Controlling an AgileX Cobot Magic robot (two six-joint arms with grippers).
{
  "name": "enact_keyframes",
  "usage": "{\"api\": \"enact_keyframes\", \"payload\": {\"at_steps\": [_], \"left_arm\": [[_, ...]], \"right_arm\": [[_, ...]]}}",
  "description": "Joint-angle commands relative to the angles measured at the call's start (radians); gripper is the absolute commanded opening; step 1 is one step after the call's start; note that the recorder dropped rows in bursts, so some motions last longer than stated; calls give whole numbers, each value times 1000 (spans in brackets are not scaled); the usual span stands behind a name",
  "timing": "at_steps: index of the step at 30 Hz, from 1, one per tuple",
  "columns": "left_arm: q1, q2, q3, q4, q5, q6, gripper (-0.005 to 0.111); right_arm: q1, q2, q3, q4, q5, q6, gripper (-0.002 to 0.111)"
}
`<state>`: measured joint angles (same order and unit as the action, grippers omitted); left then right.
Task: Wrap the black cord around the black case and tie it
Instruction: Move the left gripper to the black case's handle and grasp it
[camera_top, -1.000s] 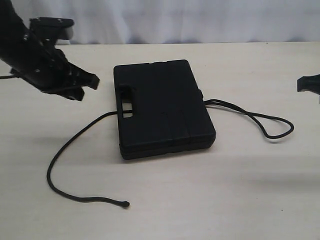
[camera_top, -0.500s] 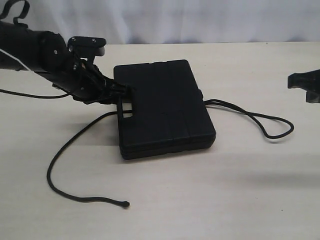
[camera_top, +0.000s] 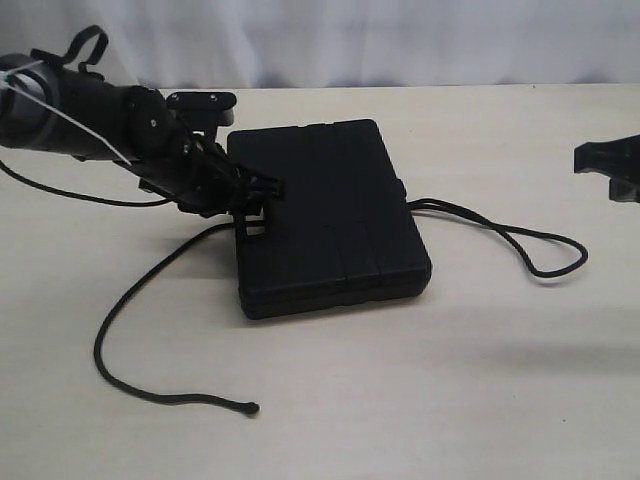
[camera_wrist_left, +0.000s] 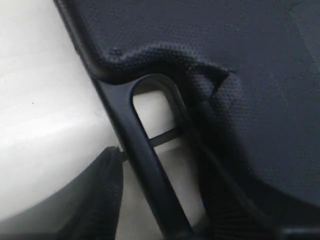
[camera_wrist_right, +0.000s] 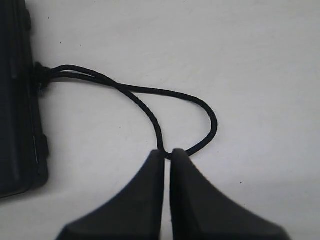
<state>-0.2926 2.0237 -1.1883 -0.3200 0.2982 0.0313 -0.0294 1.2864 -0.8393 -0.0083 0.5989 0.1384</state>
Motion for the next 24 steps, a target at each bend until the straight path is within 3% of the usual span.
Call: {"api": "enact_keyframes", "payload": {"at_steps": [1,20,22,24], "left_arm": [[4,30,-15,-4,-4,-2,46],[-23,94,-12,-85,-92,-6,45],[-23,92,-12,-88,-92,-6,37],[-23,82,-12,-101,-89,-6,22]], "right_arm": [[-4,2,-8,24,-14,-13,4],[-4,2,29,45,-92,-41,4],[-4,2,29,47,-94,-41,4],[-4,2,29,62,-94,-50,4]]}}
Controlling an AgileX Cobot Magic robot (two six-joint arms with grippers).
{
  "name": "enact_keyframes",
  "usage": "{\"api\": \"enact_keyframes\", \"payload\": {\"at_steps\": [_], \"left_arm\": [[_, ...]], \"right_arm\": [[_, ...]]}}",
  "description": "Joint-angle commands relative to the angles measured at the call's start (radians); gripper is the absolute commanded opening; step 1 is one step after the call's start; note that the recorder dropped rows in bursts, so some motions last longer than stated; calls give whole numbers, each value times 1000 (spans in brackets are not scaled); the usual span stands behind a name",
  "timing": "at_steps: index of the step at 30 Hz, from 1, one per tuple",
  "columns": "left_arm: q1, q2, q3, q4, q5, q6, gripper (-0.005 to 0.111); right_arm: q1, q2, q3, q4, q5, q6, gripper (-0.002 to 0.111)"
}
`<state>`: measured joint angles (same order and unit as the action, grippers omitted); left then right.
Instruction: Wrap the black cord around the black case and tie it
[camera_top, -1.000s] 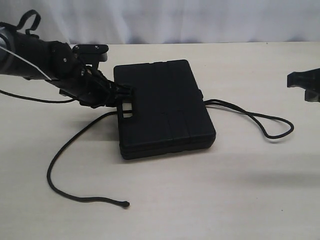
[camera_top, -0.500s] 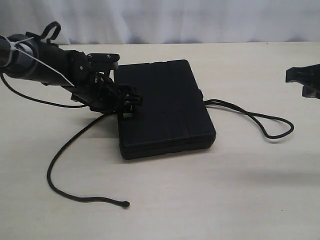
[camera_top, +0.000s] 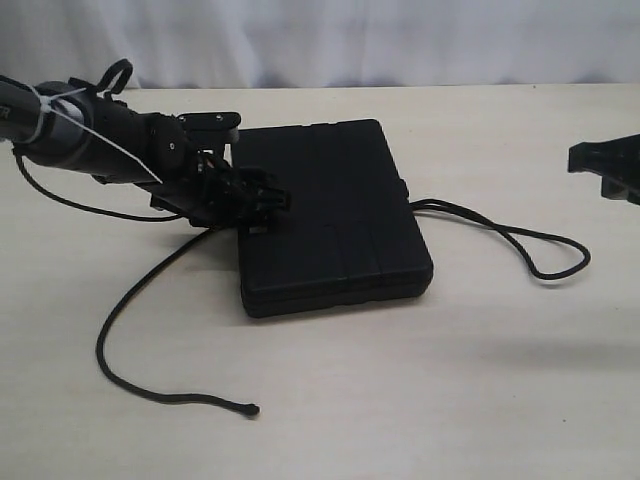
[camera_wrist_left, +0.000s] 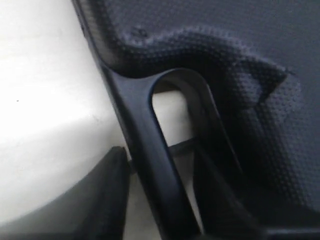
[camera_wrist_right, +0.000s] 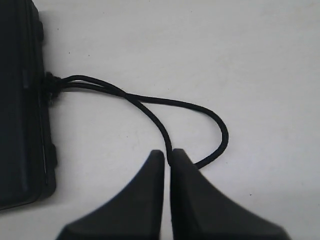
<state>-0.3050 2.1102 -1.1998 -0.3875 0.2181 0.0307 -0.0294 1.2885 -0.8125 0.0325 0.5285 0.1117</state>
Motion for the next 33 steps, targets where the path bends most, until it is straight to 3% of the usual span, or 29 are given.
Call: {"api": "enact_keyframes", "payload": {"at_steps": [1,4,11,16,19,25,33], "left_arm": [[-10,-10,-1,-44,-4,-6,14],[-10,-29,-1,-65,8,-6,0],[-10,-113,-1,-97,31,-6,0],[-10,-187,-1,-97,33,-6,0],[-10,-227,-1,-97,27,-6,0],[-7,-274,-22,-99,50,-6,0],[4,-276,-95,-98,145,-6,0]], "right_arm": [[-4,0,2,41,-24,-47,4],[-4,0,2,149,-24,-170,4],[-4,-11,-1,417,-10,-482,10],[17,-89,-1,494,0,-631,12],[104,-148,0,427,-5,-634,12],[397,-248,70,229,-118,-622,12],[696,-276,161,-182,-189,-389,11]]}}
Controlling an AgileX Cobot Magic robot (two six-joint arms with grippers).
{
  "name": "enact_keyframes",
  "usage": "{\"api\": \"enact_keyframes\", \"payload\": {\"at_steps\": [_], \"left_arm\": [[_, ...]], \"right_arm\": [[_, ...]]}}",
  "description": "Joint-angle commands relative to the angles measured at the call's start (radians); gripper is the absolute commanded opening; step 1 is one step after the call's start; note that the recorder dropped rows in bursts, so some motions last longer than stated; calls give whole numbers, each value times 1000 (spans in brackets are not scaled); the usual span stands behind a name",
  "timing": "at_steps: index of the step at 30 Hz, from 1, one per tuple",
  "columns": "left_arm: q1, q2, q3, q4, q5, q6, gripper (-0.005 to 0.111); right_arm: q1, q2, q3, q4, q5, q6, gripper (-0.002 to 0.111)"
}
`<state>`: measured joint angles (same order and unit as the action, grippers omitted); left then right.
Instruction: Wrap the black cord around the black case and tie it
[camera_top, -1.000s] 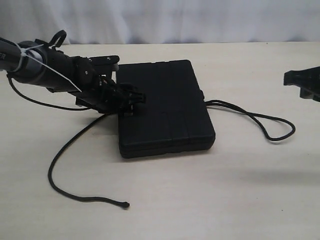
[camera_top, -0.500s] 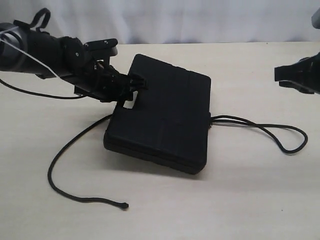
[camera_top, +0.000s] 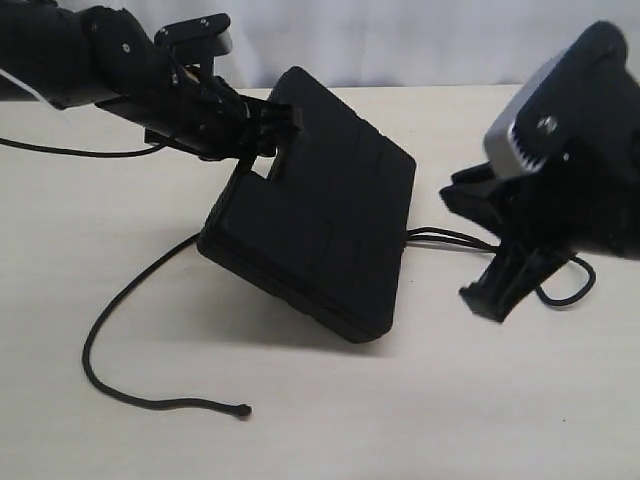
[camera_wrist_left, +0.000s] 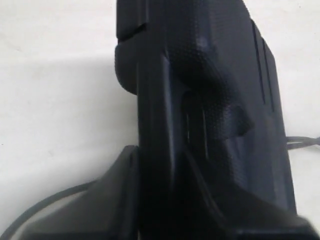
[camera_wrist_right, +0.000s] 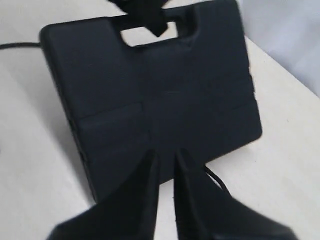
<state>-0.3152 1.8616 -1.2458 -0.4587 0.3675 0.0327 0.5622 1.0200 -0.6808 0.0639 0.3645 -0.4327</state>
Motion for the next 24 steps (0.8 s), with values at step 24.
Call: {"api": "enact_keyframes", "payload": {"at_steps": [24], "left_arm": [[40,-27,-75,-50,120,-8,0]], "right_arm": [[616,631,76,-1808,368,2163,46]]}}
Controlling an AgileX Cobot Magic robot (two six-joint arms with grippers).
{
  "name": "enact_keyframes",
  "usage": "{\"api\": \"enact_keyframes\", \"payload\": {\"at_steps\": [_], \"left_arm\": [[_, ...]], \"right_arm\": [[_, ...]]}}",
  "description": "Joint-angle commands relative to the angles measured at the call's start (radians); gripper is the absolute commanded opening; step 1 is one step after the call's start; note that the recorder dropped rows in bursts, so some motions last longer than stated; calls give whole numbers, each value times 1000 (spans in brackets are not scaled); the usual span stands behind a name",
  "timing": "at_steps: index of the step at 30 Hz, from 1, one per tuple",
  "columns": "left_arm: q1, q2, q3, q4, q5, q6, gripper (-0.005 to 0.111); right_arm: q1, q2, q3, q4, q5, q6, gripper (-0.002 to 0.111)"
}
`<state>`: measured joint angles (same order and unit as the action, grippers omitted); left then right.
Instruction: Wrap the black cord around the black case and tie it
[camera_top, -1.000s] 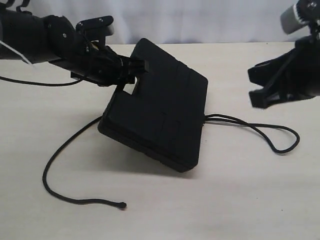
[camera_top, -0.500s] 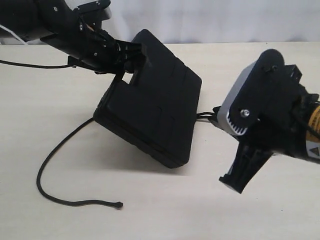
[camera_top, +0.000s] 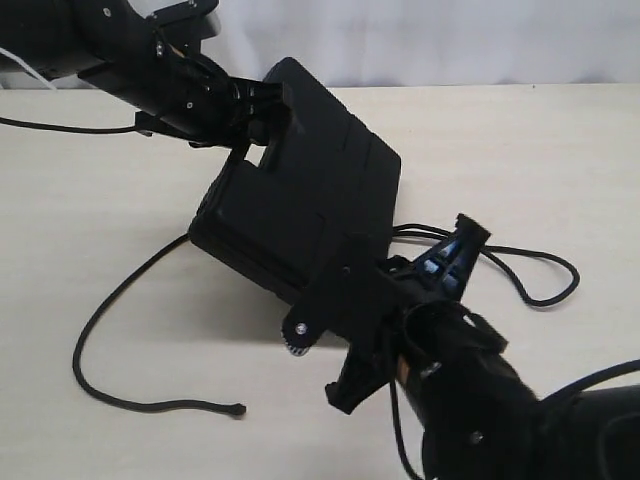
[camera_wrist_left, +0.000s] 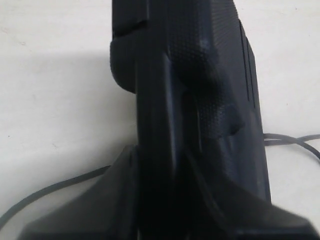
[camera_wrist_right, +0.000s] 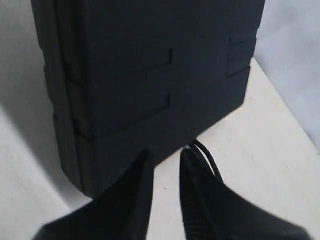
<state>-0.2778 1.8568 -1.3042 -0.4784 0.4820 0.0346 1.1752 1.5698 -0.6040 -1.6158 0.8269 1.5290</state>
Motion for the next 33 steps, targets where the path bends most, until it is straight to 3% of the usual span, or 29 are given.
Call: {"api": "enact_keyframes", "payload": {"at_steps": [1,4,5,13,25,29,31,33], "left_arm": [[3,-22,-17,-30,6,-9,0],[3,-22,-19,-30,6,-9,0],[3,-22,-19,-30,6,-9,0],[3,-22,-25,-30,17,-9,0],[3,-22,-25,-32,36,-9,0],[3,-22,-25,-31,21,-9,0],[3,-22,-25,-31,12,-9,0],[3,-22,-25,-31,9,-9,0]], "right_arm": [[3,103,-12,-129,-97,225,59],[3,157,-63,-129,-93,295,92],[3,165,-79,-129,-93,306,95],[3,271,-191,-129,-84,374,96],[3,452,-335,-129,175,374,96],[3,469,-350,-129,233,413,78],[3,470,-350,-129,250,428,60],[3,470,-350,-129,250,429,35]]}}
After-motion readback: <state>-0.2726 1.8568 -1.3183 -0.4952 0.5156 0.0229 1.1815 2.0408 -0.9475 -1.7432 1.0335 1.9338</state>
